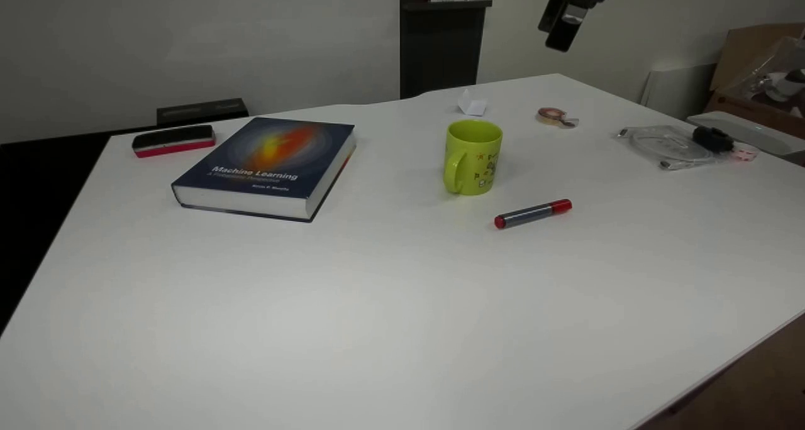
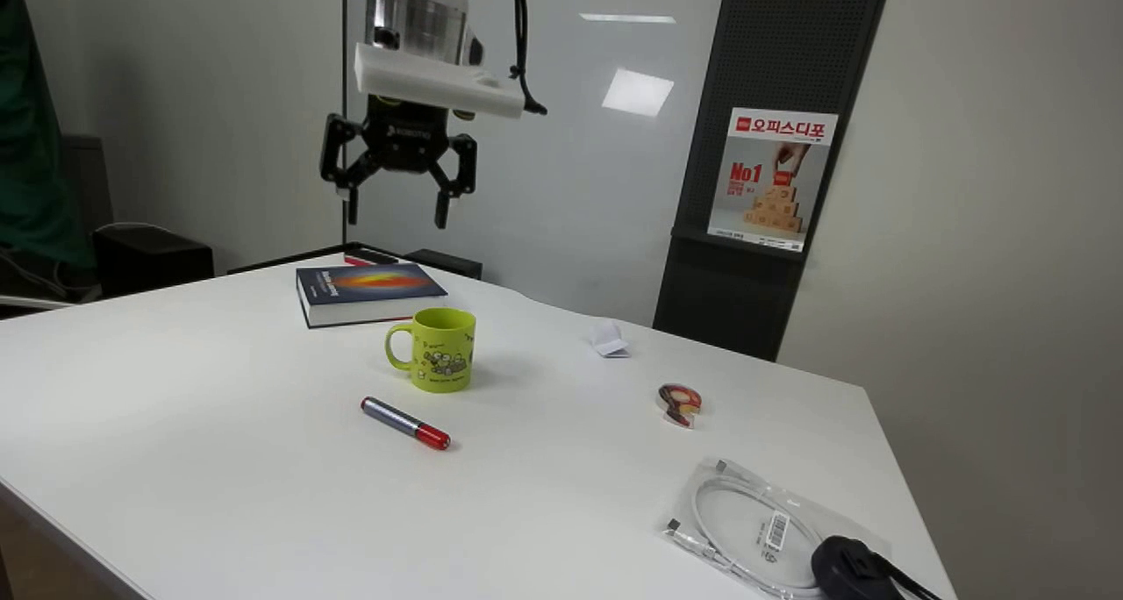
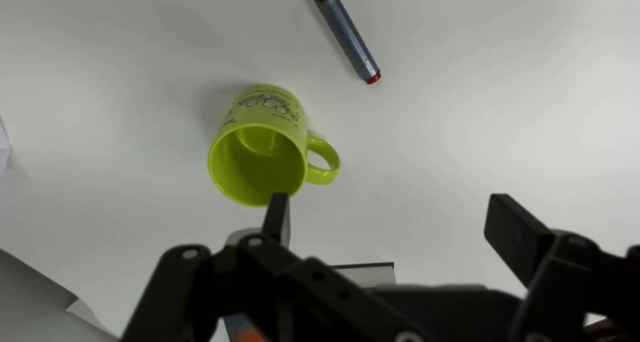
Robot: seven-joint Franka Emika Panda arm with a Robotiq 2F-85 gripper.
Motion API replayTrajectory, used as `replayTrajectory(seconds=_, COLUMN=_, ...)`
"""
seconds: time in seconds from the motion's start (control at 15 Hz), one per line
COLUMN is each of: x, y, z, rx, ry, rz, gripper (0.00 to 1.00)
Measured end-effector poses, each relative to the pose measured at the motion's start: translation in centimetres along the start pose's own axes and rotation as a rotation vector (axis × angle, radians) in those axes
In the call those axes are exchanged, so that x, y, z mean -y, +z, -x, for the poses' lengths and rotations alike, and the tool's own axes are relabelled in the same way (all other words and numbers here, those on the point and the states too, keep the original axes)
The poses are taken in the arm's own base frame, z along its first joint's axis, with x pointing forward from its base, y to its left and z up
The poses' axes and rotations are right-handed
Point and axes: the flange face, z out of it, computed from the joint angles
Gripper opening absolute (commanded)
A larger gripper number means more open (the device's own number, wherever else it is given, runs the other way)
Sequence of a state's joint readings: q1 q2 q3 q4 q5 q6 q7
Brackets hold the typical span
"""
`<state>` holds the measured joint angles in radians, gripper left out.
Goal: Put the marker in the mug
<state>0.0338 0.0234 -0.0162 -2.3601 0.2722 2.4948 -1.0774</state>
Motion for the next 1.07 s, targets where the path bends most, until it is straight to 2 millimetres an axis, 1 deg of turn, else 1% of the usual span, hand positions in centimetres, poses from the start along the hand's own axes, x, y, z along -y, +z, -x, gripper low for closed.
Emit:
replayTrajectory(seconds=0.13, x=0.2, y=0.9, z=0.6, rx=0.022, ry=-0.033, rz=-0.032, gripper=1.0)
replayTrajectory(seconds=0.33, x=0.3, y=1.0, z=0.6, rx=0.027, ry=-0.047, rz=-0.032, gripper=1.0)
replayTrajectory(seconds=0.47, x=0.3, y=1.1, z=0.4, rx=0.043, ry=-0.107, rz=-0.012, gripper=1.0)
replayTrajectory(seconds=0.6, x=0.5, y=1.7, z=0.4, rx=0.07, ry=-0.178, rz=0.028, gripper=1.0)
replayTrajectory(seconds=0.8, x=1.0, y=3.5, z=0.9, rx=0.106, ry=-0.248, rz=0.06, gripper=1.0)
replayTrajectory(seconds=1.07, x=2.2, y=5.8, z=2.2, rx=0.123, ry=-0.269, rz=0.05, gripper=1.0)
